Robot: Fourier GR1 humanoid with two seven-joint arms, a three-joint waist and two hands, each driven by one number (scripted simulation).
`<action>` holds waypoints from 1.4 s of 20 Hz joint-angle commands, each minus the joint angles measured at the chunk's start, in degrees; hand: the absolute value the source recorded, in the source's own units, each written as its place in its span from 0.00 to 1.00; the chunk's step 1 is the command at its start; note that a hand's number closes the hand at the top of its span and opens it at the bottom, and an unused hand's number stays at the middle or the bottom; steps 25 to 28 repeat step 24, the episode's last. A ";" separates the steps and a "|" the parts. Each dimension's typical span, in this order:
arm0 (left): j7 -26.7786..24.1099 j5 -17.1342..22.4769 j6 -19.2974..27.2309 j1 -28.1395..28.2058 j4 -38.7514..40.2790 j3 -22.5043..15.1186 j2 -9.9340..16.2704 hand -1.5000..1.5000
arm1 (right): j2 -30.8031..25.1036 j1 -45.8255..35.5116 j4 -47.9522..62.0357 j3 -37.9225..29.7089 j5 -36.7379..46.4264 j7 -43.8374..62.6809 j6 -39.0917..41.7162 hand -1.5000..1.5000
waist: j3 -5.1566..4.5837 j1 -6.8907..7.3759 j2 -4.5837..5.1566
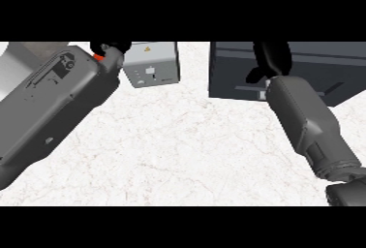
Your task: Pick up the can, place it into the drawer and close the drawer
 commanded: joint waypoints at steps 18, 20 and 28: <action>2.61 -1.46 0.56 4.07 -8.13 -0.04 2.63 0.00 | 0.33 -8.79 5.08 -20.94 -21.51 -14.57 13.03 0.00 | 0.28 1.76 0.10; 2.76 -1.67 0.72 3.90 -7.82 0.45 3.08 0.00 | 1.80 -9.42 4.96 -22.84 -23.53 -15.73 13.74 0.00 | 0.16 1.31 0.15; 3.94 -1.90 1.71 5.78 -10.24 -0.24 2.87 0.00 | 0.10 -10.76 5.73 -24.08 -24.53 -16.31 16.46 0.00 | -0.02 1.48 0.00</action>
